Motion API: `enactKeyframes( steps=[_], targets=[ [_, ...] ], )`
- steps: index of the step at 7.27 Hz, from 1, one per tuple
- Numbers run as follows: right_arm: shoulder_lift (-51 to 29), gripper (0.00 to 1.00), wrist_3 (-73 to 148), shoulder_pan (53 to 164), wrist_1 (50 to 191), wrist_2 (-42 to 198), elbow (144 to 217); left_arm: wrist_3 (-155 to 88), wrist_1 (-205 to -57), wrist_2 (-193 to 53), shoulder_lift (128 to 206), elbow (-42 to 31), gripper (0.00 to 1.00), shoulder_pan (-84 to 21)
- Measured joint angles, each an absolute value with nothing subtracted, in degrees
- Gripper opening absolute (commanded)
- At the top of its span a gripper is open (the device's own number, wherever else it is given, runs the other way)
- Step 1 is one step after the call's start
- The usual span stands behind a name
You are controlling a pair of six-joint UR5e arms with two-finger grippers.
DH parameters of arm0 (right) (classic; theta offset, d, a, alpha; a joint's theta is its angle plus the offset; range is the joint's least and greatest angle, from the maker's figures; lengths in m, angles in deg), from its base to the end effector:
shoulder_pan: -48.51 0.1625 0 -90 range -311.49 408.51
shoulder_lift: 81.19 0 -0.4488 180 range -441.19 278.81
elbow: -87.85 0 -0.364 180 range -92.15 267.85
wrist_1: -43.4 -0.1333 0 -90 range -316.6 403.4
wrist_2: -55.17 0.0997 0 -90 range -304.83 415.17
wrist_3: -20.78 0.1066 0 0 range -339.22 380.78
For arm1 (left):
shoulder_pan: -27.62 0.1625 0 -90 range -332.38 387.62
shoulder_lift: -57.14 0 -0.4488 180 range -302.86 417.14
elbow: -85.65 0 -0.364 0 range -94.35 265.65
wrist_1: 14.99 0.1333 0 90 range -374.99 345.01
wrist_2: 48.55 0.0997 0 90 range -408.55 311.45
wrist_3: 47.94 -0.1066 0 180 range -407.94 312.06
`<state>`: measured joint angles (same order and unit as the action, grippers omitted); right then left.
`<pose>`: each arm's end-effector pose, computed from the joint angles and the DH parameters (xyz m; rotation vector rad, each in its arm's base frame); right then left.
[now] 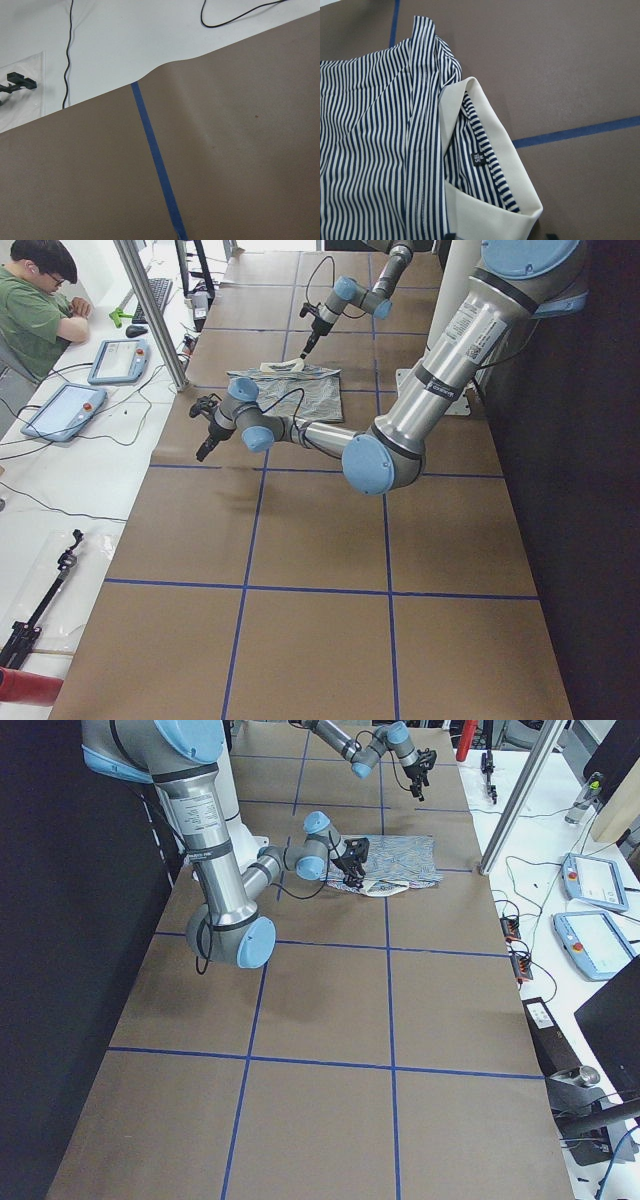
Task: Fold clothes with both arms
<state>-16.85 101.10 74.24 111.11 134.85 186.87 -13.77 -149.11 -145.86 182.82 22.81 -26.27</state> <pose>-0.5067 -0.4134 0.3335 0.4611 -0.8990 0.3455 0.3549 -0.6896 0.4580 0.6822 0.6251 0.0900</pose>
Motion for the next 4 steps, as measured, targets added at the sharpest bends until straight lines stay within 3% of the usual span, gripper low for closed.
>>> enactKeyframes(
  steps=[2, 4],
  targets=[
    [-18.3, 0.99, 94.4, 71.2, 117.9, 133.6, 189.1, -13.8, -149.1, -147.4, 182.8, 22.8, 1.0, -26.3],
    [-20.2, 0.82, 86.5, 66.4, 123.1, 128.9, 189.3, -13.7, -149.2, -148.3, 182.8, 22.7, 1.0, -26.3]
  ],
)
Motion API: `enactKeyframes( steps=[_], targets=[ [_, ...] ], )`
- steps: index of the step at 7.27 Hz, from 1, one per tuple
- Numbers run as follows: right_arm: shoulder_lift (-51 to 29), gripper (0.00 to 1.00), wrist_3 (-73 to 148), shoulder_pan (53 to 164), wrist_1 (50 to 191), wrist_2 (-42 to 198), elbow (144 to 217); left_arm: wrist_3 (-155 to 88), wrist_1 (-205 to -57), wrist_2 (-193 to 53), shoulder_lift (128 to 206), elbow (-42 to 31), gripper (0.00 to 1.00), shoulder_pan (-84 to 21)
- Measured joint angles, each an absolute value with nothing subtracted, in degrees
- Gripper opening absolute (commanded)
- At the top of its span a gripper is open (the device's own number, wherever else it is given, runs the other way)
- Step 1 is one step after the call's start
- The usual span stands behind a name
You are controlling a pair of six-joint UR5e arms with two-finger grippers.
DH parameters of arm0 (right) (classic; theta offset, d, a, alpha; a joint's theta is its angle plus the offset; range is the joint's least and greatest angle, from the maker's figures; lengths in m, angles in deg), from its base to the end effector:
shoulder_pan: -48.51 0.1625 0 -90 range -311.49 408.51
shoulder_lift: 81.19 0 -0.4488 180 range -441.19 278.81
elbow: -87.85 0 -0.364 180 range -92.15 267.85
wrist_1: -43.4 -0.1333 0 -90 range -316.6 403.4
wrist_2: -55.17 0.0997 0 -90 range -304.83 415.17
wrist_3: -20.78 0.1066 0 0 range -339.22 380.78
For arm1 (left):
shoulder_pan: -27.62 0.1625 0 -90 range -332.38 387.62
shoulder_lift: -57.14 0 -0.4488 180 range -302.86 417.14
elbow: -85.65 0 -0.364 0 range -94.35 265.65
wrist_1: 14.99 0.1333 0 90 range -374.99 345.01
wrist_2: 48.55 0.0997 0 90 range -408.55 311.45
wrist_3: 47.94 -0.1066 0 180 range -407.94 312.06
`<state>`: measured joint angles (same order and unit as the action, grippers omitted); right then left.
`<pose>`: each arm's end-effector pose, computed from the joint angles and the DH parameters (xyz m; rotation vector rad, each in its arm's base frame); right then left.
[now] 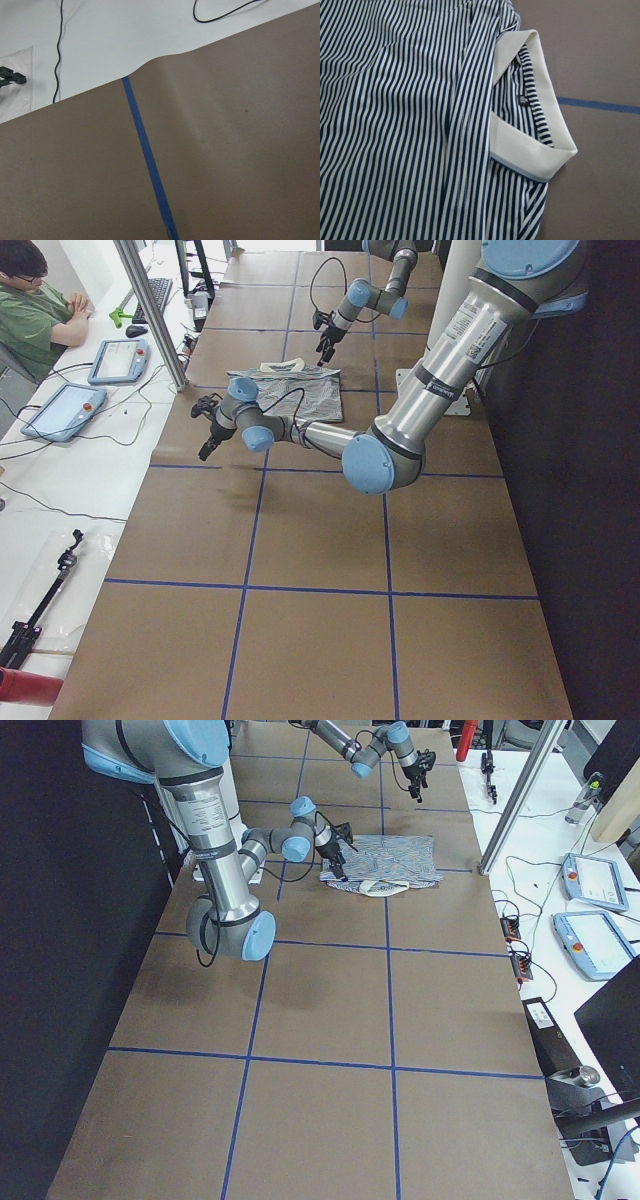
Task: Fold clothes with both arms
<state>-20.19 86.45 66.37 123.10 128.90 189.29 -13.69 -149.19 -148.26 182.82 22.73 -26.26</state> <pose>-0.5562 -0.3506 0.3065 0.5635 -0.7246 0.0208 0.3582 -0.6865 0.4567 0.6608 0.6584 0.1083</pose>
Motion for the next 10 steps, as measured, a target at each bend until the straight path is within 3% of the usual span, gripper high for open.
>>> enactKeyframes(
  steps=[2, 10],
  targets=[
    [-21.2, 0.34, 81.1, 62.1, 128.0, 123.6, 189.3, -13.7, -149.2, -148.4, 182.8, 22.7, 1.0, -26.3],
    [-22.0, 0.33, 70.7, 60.2, 128.4, 126.2, 189.3, -13.5, -149.1, -148.4, 182.8, 22.8, 1.0, -26.3]
  ],
)
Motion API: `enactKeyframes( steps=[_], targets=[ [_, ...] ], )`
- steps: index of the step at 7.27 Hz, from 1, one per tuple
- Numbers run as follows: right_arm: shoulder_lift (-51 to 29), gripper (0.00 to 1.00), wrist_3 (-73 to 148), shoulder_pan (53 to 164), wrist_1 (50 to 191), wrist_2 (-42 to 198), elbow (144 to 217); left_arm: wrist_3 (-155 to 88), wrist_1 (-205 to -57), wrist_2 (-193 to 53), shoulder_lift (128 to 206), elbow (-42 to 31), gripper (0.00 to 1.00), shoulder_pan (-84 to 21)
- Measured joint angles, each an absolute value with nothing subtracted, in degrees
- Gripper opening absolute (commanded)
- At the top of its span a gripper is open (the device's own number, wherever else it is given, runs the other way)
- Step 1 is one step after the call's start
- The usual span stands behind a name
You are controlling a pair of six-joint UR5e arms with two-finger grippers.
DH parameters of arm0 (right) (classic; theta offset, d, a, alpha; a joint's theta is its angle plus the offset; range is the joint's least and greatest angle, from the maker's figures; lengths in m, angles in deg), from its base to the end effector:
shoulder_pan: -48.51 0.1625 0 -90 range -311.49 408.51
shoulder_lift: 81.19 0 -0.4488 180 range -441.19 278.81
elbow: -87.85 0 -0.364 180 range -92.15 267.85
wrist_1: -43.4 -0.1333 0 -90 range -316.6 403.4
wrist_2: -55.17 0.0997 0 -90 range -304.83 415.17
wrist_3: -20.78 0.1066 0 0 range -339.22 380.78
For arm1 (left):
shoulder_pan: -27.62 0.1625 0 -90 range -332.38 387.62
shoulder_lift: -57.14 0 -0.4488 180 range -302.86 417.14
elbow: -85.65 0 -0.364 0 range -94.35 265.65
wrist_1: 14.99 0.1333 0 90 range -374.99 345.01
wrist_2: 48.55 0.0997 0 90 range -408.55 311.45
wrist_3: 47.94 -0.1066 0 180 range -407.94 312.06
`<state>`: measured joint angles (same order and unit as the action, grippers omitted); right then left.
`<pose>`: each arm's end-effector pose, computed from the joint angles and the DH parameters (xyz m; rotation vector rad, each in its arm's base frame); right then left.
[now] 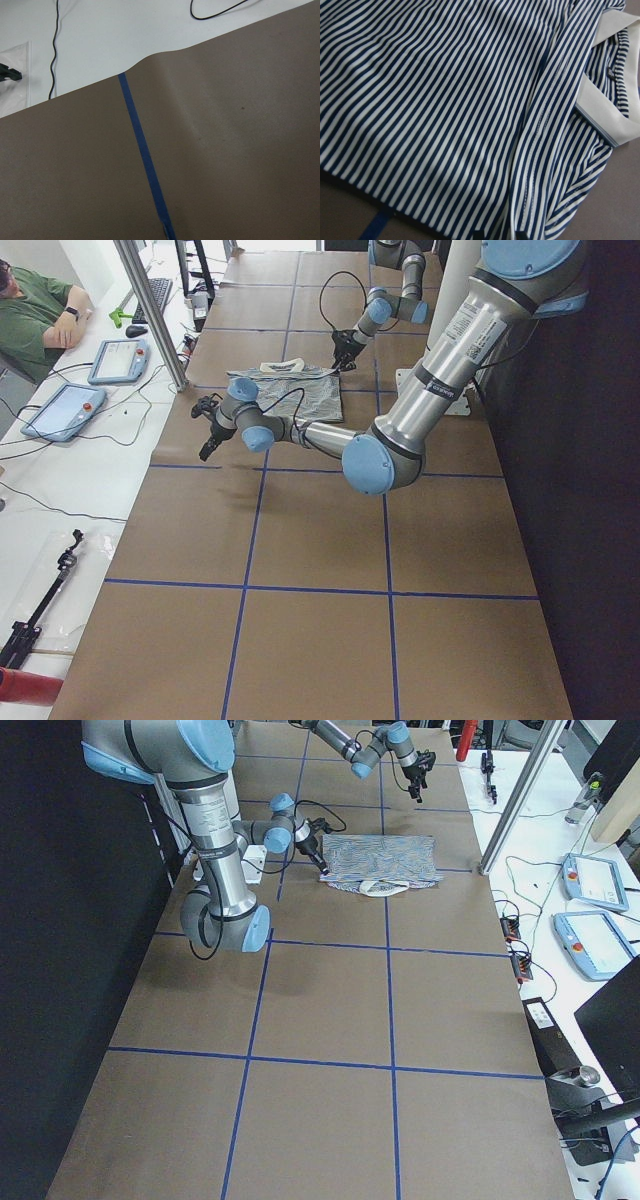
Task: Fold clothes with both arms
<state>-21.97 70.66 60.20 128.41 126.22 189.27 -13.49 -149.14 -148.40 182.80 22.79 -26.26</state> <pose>-0.5937 -0.2943 0.2989 0.6395 -0.6001 -0.3280 0.3584 -0.6863 0.4576 0.6564 0.6601 0.1060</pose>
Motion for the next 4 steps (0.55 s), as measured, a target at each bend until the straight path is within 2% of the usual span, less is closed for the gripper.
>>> enactKeyframes(
  steps=[4],
  targets=[
    [-21.4, 0.32, 68.1, 60.8, 128.1, 126.9, 189.2, -13.5, -149.2, -148.4, 182.8, 22.8, 1.0, -26.3]
  ],
)
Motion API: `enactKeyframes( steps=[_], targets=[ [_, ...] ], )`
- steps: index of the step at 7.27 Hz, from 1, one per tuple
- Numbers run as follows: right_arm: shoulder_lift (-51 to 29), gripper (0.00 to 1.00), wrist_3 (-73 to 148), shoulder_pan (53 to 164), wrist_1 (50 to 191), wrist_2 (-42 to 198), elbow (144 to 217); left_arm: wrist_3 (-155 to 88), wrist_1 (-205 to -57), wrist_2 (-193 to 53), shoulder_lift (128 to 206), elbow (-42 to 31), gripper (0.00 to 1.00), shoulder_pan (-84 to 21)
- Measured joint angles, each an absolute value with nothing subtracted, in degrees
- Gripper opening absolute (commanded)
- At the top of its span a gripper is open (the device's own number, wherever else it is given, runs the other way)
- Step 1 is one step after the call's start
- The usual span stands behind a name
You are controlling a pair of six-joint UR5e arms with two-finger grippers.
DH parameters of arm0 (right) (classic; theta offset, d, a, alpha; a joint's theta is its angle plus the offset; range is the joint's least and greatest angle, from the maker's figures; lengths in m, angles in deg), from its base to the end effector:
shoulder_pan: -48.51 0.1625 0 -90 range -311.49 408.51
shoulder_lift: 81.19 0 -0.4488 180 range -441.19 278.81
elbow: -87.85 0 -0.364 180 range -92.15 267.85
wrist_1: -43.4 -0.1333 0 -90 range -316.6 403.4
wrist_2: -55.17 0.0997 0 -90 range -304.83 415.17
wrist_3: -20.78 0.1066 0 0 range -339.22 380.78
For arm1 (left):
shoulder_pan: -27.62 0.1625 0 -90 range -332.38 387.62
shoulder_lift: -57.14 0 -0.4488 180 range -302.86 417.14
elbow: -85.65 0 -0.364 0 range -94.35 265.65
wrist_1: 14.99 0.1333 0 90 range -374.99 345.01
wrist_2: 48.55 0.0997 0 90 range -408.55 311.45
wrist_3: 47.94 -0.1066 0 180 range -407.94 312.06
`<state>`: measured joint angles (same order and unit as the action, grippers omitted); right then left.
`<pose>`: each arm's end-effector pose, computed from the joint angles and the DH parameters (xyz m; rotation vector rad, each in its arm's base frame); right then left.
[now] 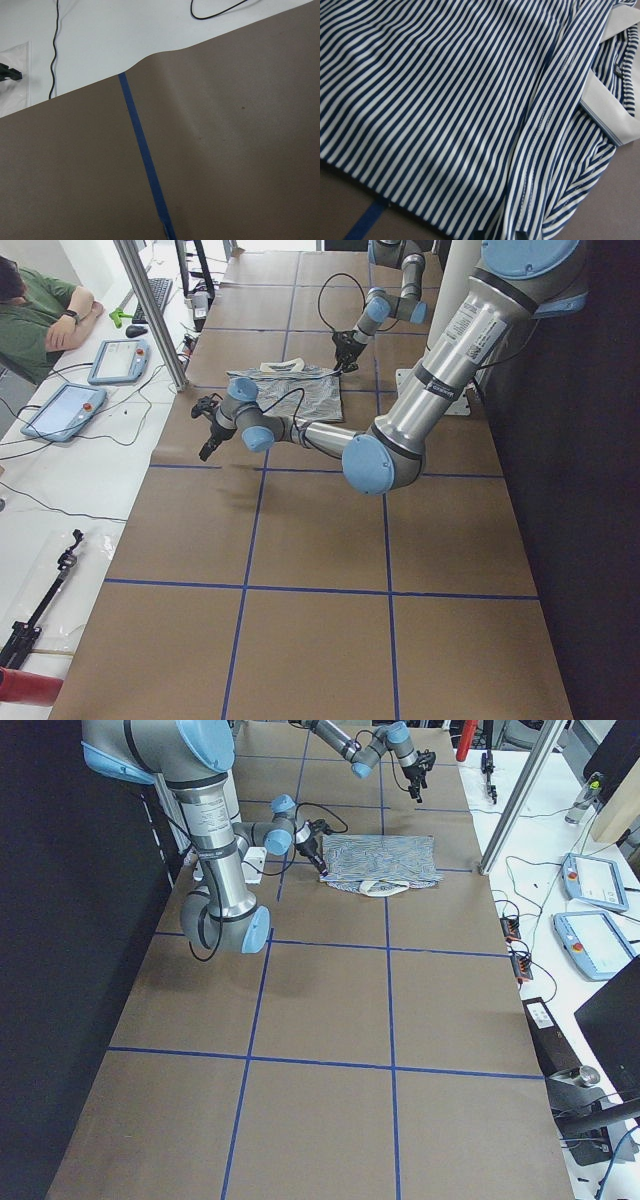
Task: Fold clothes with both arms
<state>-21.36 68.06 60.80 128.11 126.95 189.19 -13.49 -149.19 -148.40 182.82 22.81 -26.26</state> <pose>-0.5901 -0.2991 0.3059 0.6435 -0.5828 -0.3678 0.3584 -0.6864 0.4574 0.6572 0.6606 0.1061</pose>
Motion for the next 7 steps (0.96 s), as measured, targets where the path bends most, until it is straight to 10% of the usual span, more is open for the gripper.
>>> enactKeyframes(
  steps=[2, 7],
  targets=[
    [-21.2, 0.0, 66.9, 61.5, 128.4, 127.0, 189.2, -13.5, -149.2, -148.4, 182.8, 22.8, 1.0, -26.3],
    [-15.7, 0.0, 66.8, 63.0, 128.3, 127.1, 192.9, -13.5, -149.2, -148.4, 182.8, 22.8, 1.0, -26.2]
  ],
)
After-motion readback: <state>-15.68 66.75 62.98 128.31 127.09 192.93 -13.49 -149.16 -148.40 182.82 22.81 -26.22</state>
